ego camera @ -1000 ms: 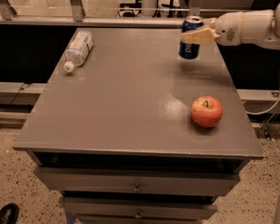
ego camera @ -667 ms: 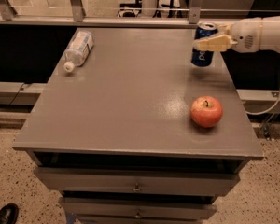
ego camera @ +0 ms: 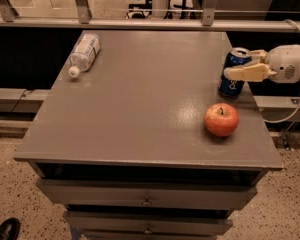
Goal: Move pepsi can near apple
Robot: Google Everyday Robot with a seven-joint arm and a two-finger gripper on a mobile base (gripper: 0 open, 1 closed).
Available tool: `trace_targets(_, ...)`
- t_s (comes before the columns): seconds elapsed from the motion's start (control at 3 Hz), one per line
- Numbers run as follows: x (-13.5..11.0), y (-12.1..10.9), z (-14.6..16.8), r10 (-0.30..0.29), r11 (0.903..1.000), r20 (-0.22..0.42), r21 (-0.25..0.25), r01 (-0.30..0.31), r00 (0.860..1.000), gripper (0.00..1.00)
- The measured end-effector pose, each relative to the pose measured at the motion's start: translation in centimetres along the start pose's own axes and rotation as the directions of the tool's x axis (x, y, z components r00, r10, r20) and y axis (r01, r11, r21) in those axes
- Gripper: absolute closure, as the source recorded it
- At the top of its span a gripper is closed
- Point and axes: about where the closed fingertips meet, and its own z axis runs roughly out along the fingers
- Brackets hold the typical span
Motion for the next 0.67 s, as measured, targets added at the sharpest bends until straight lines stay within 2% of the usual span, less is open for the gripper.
trace_targets(0.33, 0.5, 1.6, -0.7, -0.043, 0.9971, 0.033, -0.061, 0.045, 0.999, 0.88)
trace_targets(0.67, 0.3, 3.6, -1.4, -0.108, 0.9806, 0.064, -0.158, 0.117, 0.992, 0.56)
